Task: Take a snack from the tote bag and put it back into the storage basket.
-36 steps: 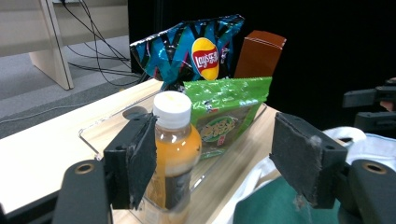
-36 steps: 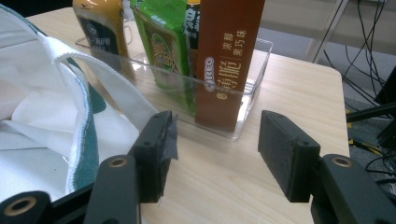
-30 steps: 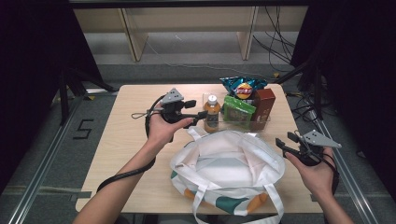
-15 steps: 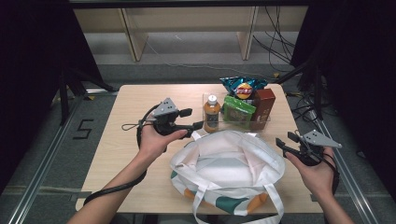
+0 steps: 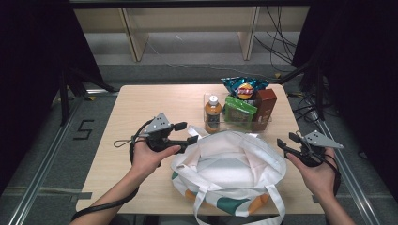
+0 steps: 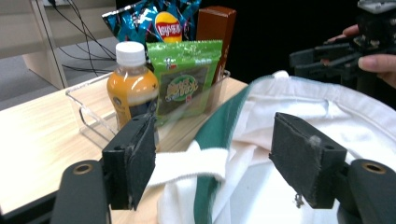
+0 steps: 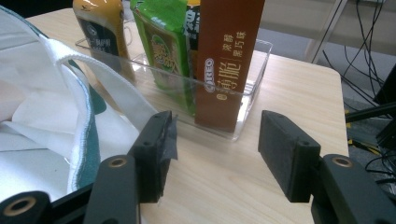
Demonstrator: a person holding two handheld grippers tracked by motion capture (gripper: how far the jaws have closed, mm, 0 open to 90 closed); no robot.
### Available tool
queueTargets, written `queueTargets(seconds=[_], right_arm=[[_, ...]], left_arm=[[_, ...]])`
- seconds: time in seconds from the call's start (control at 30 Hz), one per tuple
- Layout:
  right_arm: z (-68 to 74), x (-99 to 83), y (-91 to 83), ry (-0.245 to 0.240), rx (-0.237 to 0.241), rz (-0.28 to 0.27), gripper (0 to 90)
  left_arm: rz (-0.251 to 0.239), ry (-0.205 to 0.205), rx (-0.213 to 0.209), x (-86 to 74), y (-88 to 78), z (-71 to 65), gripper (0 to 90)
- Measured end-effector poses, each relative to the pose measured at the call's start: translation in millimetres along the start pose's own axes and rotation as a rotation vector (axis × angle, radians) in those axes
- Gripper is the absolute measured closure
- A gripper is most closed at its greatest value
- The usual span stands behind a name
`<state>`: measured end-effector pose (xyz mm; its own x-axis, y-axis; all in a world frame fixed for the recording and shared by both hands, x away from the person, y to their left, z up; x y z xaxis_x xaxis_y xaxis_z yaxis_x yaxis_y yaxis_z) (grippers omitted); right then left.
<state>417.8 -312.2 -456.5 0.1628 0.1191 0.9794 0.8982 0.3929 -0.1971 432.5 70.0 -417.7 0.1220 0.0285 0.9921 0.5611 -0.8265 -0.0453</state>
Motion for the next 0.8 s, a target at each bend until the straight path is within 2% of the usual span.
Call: queueTargets(seconds=[0.13, 0.23, 0.3, 0.37, 0.4, 0.43, 0.47, 0.53, 0.6, 0.63, 0.67, 0.7, 0.77, 0.8], right_arm=[[-0.3, 0.4, -0.1, -0.016, 0.008, -0.008, 45.9], [1.8, -0.5, -0.8, 0.009, 0.008, 0.006, 45.9], [0.3, 0.3, 0.3, -0.014, 0.015, -0.006, 45.9], [2.1, -0.3, -0.6, 0.001, 0.021, 0.003, 45.9], [0.6, -0.6, -0.7, -0.022, 0.029, 0.005, 45.9], [0.3, -0.3, -0.2, -0.024, 0.028, 0.001, 45.9], [1.6, 0.0, 0.5, -0.001, 0.017, -0.004, 45.9], [-0.7, -0.4, 0.0, -0.018, 0.012, 0.003, 45.9], [2.4, 0.2, 0.1, 0.024, 0.009, -0.002, 45.9], [2.5, 0.4, 0.1, 0.027, 0.008, -0.004, 45.9], [1.2, -0.5, -1.1, 0.017, 0.007, 0.006, 46.0], [-2.4, -0.4, 0.1, -0.014, 0.014, -0.004, 45.9], [-2.7, -0.9, -0.6, -0.003, 0.007, -0.003, 45.9], [-4.6, -1.0, 0.1, -0.017, -0.004, -0.009, 45.9]], left_arm=[[0.007, -0.008, 0.006, -7.1, -7.5, -1.7, 29.9], [-0.001, -0.021, -0.002, -11.7, -11.8, -4.0, 29.8], [0.009, -0.022, 0.004, -15.2, -15.4, -6.1, 29.9], [0.019, -0.023, -0.002, -19.2, -18.1, -8.8, 29.9], [0.017, -0.027, -0.003, -20.7, -18.9, -10.2, 29.9], [0.013, -0.027, -0.008, -21.9, -19.7, -10.9, 29.9], [-0.001, -0.032, -0.004, -22.9, -20.2, -11.5, 30.0], [-0.013, -0.03, 0.001, -25.1, -20.6, -11.6, 30.2], [-0.006, -0.025, -0.002, -28.8, -21.5, -12.6, 30.3], [-0.009, -0.028, -0.001, -30.1, -21.8, -13.1, 30.3], [-0.012, -0.028, -0.003, -30.8, -22.1, -13.5, 30.5], [-0.013, -0.028, -0.011, -31.5, -21.7, -13.6, 30.5], [-0.006, -0.019, 0.004, -32.0, -22.3, -12.9, 30.5], [-0.006, -0.018, 0.005, -32.3, -22.5, -12.8, 30.5]])
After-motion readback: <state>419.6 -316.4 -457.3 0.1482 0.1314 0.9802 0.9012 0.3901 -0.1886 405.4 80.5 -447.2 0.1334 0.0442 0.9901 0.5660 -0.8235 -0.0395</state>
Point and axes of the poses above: each handheld gripper's, and its own axes: y roughly forward along the jaws, x roughly out of its top, z roughly to its left, the point moved 6 cm from there along y, roughly forward along the jaws, and after that the axes turned 14 degrees about -z, right-handed, at the moved point
